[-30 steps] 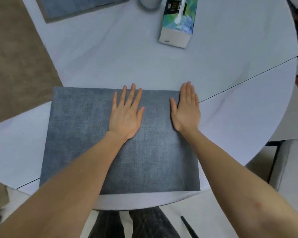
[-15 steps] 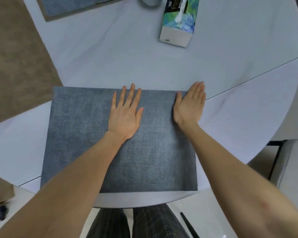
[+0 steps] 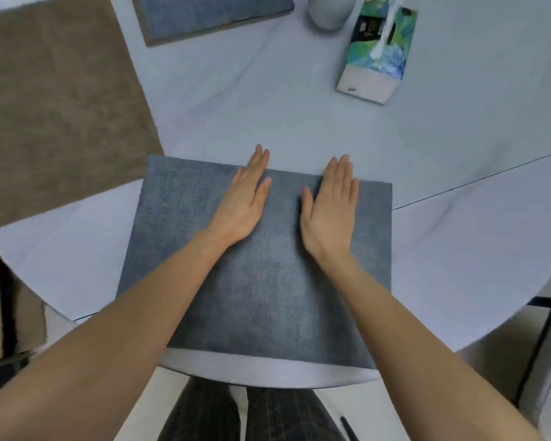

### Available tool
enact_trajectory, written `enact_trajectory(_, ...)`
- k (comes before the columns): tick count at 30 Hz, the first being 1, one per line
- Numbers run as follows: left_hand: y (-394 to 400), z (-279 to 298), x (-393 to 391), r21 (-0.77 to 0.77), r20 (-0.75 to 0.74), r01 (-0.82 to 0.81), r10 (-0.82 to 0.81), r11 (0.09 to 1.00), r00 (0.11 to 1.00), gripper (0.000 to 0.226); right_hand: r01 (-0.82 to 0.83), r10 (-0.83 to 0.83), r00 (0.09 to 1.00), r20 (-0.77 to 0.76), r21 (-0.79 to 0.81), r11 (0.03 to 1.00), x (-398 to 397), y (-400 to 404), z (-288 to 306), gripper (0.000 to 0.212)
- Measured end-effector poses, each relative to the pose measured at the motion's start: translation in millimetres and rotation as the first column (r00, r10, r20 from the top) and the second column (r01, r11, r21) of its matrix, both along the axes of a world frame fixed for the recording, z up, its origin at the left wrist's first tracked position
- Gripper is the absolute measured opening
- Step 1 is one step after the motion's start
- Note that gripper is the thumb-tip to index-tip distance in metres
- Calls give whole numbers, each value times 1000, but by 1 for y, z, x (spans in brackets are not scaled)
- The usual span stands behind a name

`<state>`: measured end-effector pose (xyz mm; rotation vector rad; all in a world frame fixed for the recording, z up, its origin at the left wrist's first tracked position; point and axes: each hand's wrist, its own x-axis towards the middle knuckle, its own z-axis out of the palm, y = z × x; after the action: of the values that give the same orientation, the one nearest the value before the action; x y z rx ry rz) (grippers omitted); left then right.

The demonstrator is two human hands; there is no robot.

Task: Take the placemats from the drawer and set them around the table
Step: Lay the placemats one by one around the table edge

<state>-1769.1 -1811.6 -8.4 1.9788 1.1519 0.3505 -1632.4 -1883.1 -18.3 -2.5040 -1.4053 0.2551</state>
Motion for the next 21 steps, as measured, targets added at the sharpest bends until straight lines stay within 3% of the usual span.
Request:
enact_trajectory(2,11,4,-33,101,59,-172,166,980,984,46,-149,152,986,-66,45,988,-53,10,2,62)
enact_trajectory(4,19,0,-67,200,-4,-195,200,960,980,45,-237,237,965,-110,19,971,-98,20,-6,61)
enact_trajectory(6,23,-10,-91,249,-166,-24,67,968,984,46,-273,271,961,-52,-27,962,-126,24,-17,60)
enact_trajectory(9,25,-28,-103,344,-458,251,-71,905,886,52,-232,233,972,39,-34,972,-138,21,-26,59)
enact_trajectory(12,38,-32,-108,375,-531,312,-74,873,844,57,-247,251,966,69,-56,967,-139,20,-26,59)
enact_trajectory(17,61,-35,-138,373,-532,90,133,923,836,60,-239,242,966,90,-47,970,-139,20,-26,59)
enact_trajectory(21,17,-36,-153,362,-467,-33,212,932,858,66,-233,236,967,96,-39,972,-138,20,-26,58)
